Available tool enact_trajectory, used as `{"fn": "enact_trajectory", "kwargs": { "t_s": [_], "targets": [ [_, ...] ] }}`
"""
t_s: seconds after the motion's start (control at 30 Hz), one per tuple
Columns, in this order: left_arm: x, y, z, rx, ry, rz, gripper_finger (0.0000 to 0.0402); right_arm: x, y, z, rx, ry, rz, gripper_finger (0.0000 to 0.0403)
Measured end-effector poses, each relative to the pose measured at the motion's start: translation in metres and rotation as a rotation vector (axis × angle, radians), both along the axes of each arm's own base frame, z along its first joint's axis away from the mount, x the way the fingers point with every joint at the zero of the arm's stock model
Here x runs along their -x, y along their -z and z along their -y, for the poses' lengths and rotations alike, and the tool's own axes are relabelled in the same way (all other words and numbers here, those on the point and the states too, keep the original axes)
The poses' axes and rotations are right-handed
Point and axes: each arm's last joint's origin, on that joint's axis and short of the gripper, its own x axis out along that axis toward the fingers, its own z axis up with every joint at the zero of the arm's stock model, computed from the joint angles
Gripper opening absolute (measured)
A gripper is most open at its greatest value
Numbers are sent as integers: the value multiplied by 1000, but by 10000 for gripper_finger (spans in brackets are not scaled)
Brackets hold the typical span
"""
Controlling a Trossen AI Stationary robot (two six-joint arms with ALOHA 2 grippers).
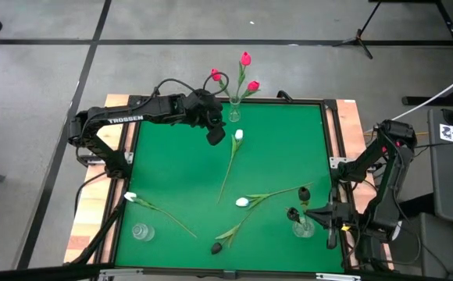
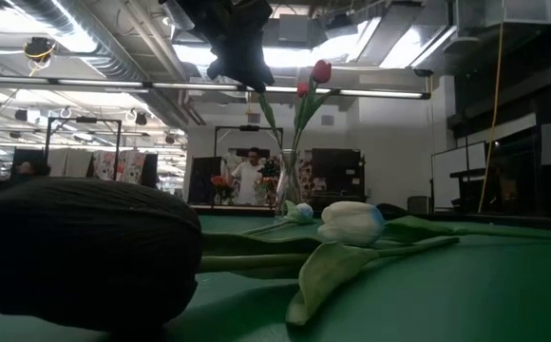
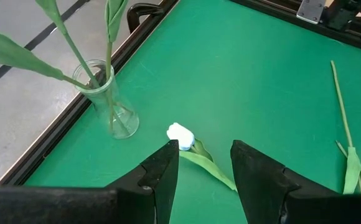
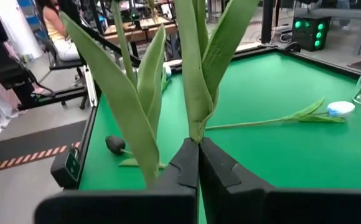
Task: Sort flowers into vase by color
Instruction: Put the top black tulip into the bottom right transparent vase, then put the black tulip into the bottom right transparent vase
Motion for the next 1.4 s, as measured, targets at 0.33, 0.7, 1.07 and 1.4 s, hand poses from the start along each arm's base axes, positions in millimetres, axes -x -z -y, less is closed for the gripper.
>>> {"fn": "enact_trajectory", "kwargs": {
  "t_s": [0.33, 0.7, 1.07, 1.4],
  "targets": [
    [-3, -4, -1, -16, 0, 52, 143, -1, 0, -4, -39, -15, -26, 26],
    [-6, -7, -2, -45, 14, 87, 143, -2, -1, -8, -94, -20, -31, 138],
    [-5, -7, -1, -40, 17, 78, 143, 0, -11, -2, -148, -21, -15, 158],
    [5, 7, 9, 145, 199, -68, 143, 4, -35, 14, -162, -48, -1, 159]
  ]
}}
